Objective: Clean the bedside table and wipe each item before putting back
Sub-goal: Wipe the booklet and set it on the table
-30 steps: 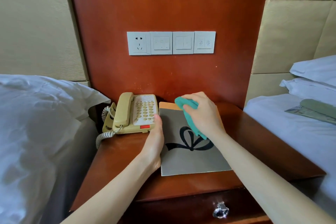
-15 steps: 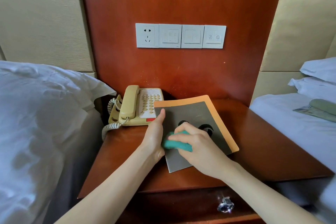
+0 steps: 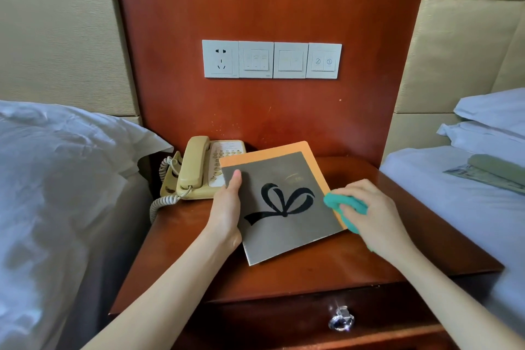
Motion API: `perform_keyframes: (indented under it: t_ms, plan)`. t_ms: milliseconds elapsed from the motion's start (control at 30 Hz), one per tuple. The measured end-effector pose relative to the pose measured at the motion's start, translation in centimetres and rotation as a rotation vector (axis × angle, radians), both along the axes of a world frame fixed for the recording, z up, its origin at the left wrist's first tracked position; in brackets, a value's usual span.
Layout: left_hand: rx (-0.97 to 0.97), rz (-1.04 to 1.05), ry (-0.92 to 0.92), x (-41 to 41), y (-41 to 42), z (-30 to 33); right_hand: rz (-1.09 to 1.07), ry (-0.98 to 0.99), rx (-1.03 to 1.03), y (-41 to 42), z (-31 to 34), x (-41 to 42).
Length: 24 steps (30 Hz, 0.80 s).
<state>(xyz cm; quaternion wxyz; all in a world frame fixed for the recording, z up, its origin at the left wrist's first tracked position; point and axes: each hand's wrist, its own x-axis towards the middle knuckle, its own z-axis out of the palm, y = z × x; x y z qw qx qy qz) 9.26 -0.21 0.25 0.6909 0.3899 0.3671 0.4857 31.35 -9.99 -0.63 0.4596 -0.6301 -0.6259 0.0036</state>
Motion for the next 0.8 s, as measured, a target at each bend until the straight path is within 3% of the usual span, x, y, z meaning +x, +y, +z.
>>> perform_keyframes:
  t_ms: [133, 300, 467, 600, 800]
  plan:
    - [0.097, 0.009, 0.079, 0.6, -0.3, -0.1, -0.073, -0.040, 0.099, 1.0, 1.0, 0.3]
    - [0.180, -0.003, 0.077, 0.8, -0.4, -0.1, -0.092, -0.251, 0.150, 4.4, 4.7, 0.1]
    - [0.227, 0.003, 0.047, 0.6, -0.3, 0.0, -0.092, -0.338, 0.213, 5.9, 6.5, -0.6]
    - [0.219, 0.120, -0.024, 0.0, 0.2, 0.1, 0.044, -0.407, 0.122, 3.7, 4.1, -2.0]
    - [0.209, 0.257, -0.089, -0.2, 0.6, -0.1, 0.141, -0.229, -0.087, -0.5, 0.2, -3.0]
